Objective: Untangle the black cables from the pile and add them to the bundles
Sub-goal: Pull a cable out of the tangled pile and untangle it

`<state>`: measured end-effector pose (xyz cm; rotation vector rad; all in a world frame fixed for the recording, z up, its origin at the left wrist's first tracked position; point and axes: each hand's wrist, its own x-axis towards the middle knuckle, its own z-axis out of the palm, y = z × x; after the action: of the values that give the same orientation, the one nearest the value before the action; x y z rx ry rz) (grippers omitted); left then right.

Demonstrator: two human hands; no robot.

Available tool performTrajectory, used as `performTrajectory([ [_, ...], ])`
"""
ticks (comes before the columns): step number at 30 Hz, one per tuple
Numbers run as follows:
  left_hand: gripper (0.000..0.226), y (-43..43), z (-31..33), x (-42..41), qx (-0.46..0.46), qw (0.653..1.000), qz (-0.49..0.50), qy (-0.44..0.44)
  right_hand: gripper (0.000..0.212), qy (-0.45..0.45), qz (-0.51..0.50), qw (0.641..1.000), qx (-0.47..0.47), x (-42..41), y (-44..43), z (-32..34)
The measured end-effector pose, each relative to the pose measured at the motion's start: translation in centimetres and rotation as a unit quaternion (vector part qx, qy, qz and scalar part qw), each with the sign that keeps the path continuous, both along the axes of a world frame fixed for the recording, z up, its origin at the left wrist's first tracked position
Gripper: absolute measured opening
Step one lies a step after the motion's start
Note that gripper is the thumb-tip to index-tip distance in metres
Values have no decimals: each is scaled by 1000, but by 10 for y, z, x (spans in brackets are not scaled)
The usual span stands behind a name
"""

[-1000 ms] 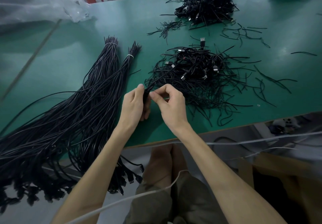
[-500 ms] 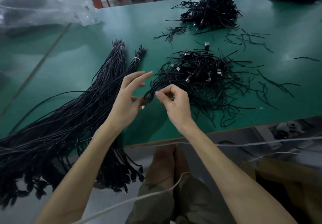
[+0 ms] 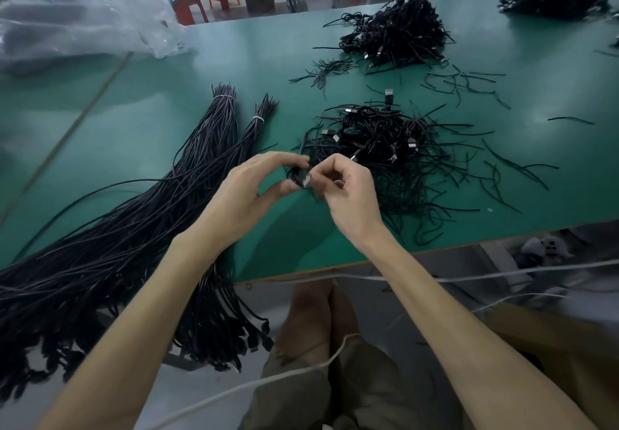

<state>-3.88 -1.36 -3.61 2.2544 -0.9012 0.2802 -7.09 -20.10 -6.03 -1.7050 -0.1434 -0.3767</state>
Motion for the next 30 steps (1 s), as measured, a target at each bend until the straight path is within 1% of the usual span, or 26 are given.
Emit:
performTrajectory([
  [2, 35, -3, -2, -3, -24, 999, 39, -1, 12, -6, 1, 1000, 3, -1, 2, 5],
  [5, 24, -9, -2, -3, -59, 995, 77, 13, 13, -16, -14, 1000, -7, -1, 5, 11],
  [7, 23, -13, 0, -4, -79, 992, 95, 36, 15, -28, -28, 999, -14, -1, 5, 12],
  [10, 39, -21, 6, -6, -100, 986, 119, 62, 18, -54, -56, 996, -39, -3, 5, 10],
  [13, 53, -24, 10, -6, -93, 982, 145, 70, 15, -82, -83, 991, -64, -3, 8, 6],
  [15, 52, -27, 14, -6, -94, 979, 143, 114, 15, -105, -98, 985, -93, -1, 9, 4],
  [16, 48, -29, 16, -7, -109, 973, 141, 149, 16, -118, -105, 981, -115, 0, 9, 4],
  [19, 32, -28, 21, -8, -187, 942, 135, 243, 20, -174, -130, 957, -191, 2, 9, 3],
  [22, 33, -20, 26, -11, -238, 918, 64, 310, 18, -204, -137, 937, -248, 3, 6, 3],
  [24, 33, -11, 27, -10, -257, 909, -1, 328, 22, -202, -139, 930, -275, 2, 5, 3],
  [25, 32, -8, 28, -10, -252, 910, -32, 327, 25, -198, -140, 929, -280, 2, 5, 3],
  [27, 33, -5, 28, -9, -201, 927, -80, 306, 26, -194, -140, 931, -277, 1, 7, 4],
  [29, 33, -6, 24, -8, -132, 956, -77, 251, 23, -205, -134, 930, -276, 0, 9, 5],
  [30, 28, -8, 22, -6, -104, 969, -47, 221, 22, -209, -128, 929, -278, -1, 10, 6],
])
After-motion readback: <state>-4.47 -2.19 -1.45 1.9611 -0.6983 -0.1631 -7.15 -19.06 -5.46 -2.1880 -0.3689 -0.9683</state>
